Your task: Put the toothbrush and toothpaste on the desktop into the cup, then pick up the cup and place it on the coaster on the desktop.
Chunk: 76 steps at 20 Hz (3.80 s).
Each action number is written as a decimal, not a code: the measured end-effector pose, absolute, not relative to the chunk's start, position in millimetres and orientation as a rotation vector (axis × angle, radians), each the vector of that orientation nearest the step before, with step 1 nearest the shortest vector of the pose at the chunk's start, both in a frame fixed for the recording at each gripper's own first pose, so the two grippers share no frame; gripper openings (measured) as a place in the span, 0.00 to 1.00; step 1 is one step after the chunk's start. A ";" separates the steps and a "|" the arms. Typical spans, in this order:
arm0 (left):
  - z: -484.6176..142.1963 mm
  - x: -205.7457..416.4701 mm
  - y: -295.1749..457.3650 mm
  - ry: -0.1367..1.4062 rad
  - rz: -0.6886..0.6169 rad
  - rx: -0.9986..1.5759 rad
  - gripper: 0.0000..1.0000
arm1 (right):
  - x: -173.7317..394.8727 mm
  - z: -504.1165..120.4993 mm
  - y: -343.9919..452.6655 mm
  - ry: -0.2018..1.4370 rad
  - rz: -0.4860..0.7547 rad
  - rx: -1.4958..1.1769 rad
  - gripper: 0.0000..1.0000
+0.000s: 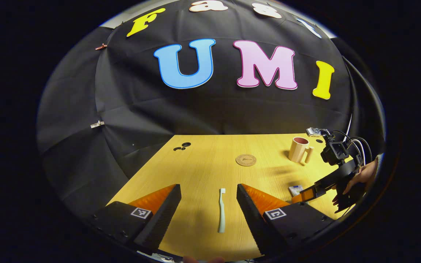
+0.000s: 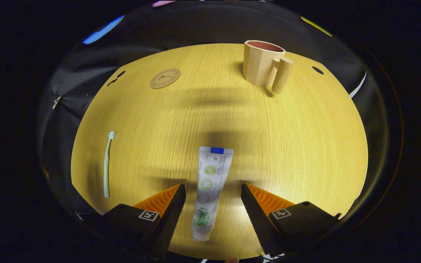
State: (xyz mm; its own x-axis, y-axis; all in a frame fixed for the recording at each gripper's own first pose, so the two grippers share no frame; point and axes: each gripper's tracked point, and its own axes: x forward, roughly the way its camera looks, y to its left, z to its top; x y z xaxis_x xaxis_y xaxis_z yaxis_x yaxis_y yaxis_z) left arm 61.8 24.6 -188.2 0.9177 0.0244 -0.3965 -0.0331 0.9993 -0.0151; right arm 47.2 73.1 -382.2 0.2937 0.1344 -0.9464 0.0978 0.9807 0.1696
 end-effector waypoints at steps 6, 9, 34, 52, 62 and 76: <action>-224.8 78.4 16.9 0.551 0.024 -0.022 0.97 | 50.8 -390.8 63.4 1.319 -0.037 0.167 0.75; -261.0 83.0 0.6 0.710 -0.016 -0.049 0.97 | 49.7 -389.1 58.3 1.348 -0.082 0.158 0.50; -369.0 133.9 -13.3 1.151 -0.052 -0.072 0.98 | 52.0 -389.5 59.3 1.361 -0.089 0.192 0.46; -371.2 132.4 -18.8 1.249 -0.057 -0.090 0.15 | 51.5 -386.4 60.0 1.382 -0.071 0.186 0.51; -369.6 126.1 -17.0 1.178 -0.043 -0.108 0.06 | 49.1 -383.8 58.1 1.338 -0.119 0.261 0.39; -289.4 115.9 -32.6 0.865 -0.076 -0.204 0.06 | 48.0 -349.8 35.4 1.050 -0.121 0.307 0.29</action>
